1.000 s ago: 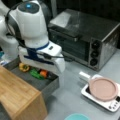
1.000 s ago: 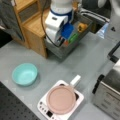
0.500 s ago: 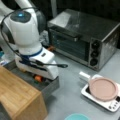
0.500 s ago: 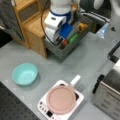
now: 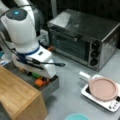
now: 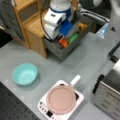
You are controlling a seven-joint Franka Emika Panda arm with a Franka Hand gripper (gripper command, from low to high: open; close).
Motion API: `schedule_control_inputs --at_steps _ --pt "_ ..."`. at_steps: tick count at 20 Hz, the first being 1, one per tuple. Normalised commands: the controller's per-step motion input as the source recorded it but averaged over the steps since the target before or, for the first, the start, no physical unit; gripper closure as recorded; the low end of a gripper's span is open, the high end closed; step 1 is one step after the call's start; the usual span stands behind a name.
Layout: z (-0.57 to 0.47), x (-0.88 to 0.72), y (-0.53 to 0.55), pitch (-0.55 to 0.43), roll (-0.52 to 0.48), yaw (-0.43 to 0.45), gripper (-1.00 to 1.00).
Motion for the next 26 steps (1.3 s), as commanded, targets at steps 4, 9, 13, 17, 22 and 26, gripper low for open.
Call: schedule_control_inputs --at_steps 4,9,13,17,22,26 --pt "-0.04 -0.24 0.14 -0.028 -0.044 -0.125 -1.0" --pt "0.08 -0.2 0.28 0.004 -0.059 -0.351 -1.0" --pt "0.07 -0.12 0.36 -0.002 -0.066 -0.367 -1.0" --pt "0.01 -0.06 0.32 -0.008 -0.025 -0.414 -1.0" --pt "-0.01 0.0 0.38 -0.047 0.036 -0.513 -1.0" --pt "-0.06 0.06 0.48 -0.126 0.022 -0.746 -1.0"
